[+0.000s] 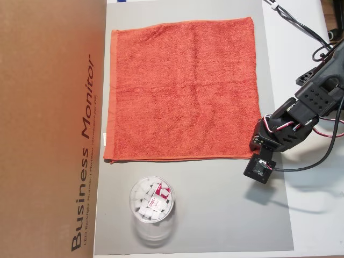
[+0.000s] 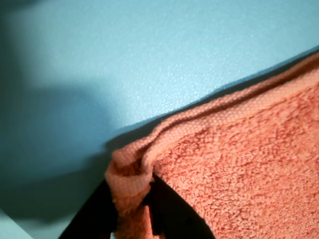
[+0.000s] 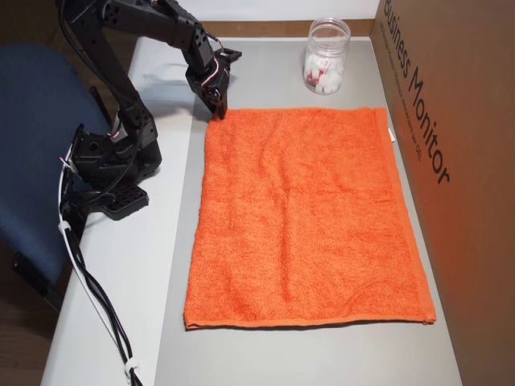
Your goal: Fold the blanket.
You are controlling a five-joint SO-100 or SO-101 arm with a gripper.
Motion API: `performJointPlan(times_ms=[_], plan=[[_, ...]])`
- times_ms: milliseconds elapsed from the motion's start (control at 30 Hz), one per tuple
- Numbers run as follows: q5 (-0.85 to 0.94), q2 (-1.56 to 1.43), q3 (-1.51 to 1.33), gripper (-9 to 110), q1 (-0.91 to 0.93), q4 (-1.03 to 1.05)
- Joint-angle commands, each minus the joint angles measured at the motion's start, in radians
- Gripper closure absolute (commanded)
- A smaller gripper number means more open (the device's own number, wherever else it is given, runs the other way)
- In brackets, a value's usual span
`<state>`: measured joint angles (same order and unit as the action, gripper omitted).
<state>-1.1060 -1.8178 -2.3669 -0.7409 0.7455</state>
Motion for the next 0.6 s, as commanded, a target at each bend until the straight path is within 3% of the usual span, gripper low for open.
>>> performJointPlan(times_ms=[0,567], plan=[[0.011,-0.018,0.014,102,0.02,0.012],[-0.002,-0.13,0.031,102,0.043,0.015]])
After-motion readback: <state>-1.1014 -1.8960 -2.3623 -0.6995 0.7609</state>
